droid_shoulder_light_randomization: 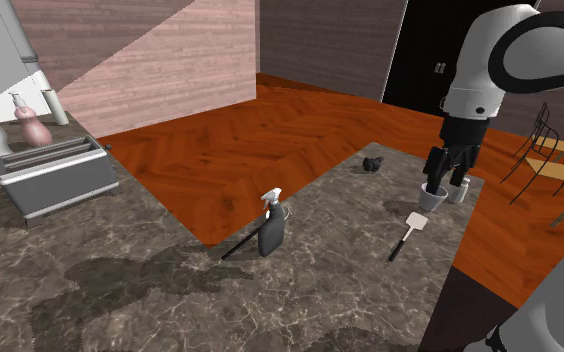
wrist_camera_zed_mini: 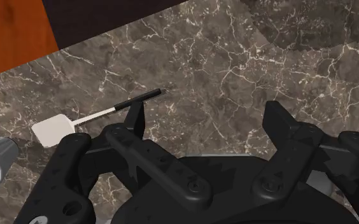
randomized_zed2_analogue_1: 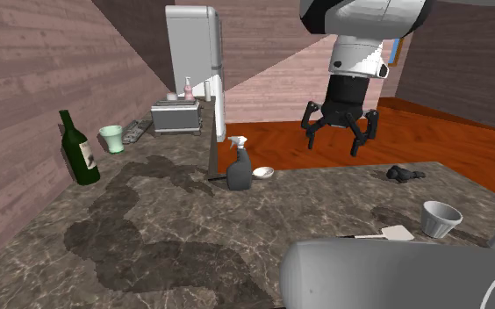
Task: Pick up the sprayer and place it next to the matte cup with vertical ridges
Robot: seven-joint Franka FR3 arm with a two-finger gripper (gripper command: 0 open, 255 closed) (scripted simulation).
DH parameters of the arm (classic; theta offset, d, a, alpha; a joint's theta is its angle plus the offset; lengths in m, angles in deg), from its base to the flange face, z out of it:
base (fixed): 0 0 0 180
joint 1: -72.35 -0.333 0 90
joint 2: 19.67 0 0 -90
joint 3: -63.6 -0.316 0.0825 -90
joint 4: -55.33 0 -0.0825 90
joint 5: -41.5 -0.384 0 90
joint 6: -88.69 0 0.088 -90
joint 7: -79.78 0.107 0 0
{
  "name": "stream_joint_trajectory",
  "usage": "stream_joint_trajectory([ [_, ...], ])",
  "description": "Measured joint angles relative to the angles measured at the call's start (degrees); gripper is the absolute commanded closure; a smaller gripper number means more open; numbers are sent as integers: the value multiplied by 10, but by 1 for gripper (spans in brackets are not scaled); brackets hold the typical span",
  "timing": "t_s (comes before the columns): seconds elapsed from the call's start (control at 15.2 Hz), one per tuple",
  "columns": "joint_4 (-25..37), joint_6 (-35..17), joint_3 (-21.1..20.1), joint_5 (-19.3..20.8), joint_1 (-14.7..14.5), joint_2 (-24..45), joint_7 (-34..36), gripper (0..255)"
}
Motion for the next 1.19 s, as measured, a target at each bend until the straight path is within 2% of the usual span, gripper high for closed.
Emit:
stream_joint_trajectory([
  [0.13,-5,-7,-9,-4,0,-3,13,0],
  [0.26,-20,-29,-40,-18,1,-10,59,0],
  [0.4,-41,-57,-81,-37,-1,-21,118,0],
  [0.79,-57,-158,-212,-78,6,13,299,0],
  [1.19,-15,-243,-350,-69,47,105,494,0],
])
